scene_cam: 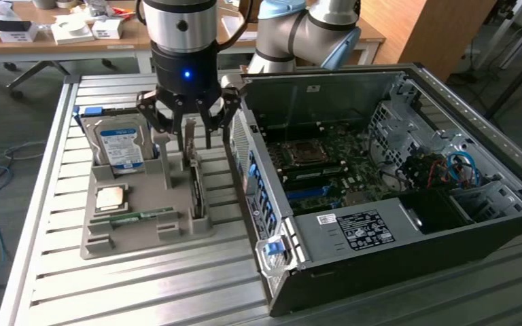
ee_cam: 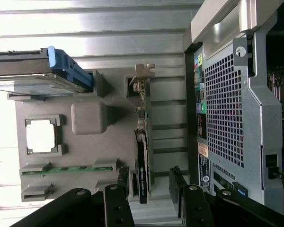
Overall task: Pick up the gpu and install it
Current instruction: 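Pick up the gpu and move the gpu toward the slot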
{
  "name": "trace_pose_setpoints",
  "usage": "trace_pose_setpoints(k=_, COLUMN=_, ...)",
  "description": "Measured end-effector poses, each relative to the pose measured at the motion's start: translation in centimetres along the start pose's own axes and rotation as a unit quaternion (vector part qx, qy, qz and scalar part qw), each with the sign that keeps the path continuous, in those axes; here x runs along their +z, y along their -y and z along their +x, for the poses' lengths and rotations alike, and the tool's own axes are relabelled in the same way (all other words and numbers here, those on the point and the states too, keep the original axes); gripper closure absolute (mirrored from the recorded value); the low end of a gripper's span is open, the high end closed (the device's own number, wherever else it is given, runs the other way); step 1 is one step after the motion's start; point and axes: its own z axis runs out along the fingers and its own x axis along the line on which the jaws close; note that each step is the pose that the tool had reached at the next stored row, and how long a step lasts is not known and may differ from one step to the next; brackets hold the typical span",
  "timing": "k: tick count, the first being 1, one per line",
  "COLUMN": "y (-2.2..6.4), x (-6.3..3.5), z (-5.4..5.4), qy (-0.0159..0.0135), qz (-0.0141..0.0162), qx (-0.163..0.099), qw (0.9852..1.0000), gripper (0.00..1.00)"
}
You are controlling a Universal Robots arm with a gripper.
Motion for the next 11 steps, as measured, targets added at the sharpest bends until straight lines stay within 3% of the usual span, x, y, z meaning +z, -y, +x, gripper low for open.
trace_pose_setpoints(k=11, y=0.02, x=0.46, z=0.01, qy=-0.0001, qz=0.0001, qx=0.000, qw=1.0000, gripper=0.53)
